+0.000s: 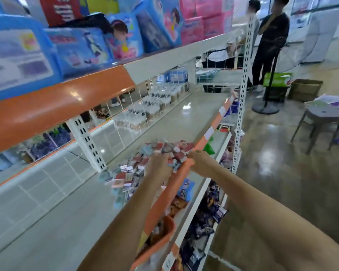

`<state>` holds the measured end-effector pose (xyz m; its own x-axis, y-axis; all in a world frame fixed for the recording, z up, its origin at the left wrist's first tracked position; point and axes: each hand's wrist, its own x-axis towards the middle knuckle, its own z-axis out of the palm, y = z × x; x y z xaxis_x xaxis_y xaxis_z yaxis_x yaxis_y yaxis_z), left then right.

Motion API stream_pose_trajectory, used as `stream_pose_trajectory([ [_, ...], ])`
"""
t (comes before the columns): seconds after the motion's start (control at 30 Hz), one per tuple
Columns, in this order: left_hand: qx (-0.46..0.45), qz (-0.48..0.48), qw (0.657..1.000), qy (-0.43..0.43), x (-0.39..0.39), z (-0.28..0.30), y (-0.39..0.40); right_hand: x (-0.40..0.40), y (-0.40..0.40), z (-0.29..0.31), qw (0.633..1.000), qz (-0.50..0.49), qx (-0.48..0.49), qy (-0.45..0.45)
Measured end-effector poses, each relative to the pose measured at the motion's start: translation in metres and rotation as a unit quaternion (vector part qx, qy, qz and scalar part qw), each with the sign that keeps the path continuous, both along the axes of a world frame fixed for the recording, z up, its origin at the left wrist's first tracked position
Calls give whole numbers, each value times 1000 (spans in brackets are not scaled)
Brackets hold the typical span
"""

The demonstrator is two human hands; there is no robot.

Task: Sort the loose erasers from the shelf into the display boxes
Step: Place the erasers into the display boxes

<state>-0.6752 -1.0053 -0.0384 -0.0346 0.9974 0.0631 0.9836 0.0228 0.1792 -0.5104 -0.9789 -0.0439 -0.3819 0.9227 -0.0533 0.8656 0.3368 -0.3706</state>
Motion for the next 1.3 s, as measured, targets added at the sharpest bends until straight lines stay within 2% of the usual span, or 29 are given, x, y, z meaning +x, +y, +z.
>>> stream_pose_trajectory([
  [0.13,0,10,999,-39,-9,-18,35,-15,37,-5,1000,-10,5,28],
  [0.37,-30,30,996,-74,-6,-24,50,-36,50,-20,997,-37,17,58],
  [0.5,-27,40,996,-78,-2,-27,51,-34,60,-21,998,-14,11,60],
  [0.8,-33,130,984,-121,13,-33,42,-23,76,-27,985,55,-46,155],
  [1.03,15,166,976,-144,20,-36,38,-15,88,-32,952,108,-73,278],
  [1.17,85,187,965,-164,22,-35,29,-10,98,-27,936,134,-92,311],
  [1.23,114,208,956,-172,20,-30,22,-9,100,-23,917,147,-127,348],
  [1.3,138,242,933,-226,19,-24,14,-10,99,-18,900,145,-152,381],
])
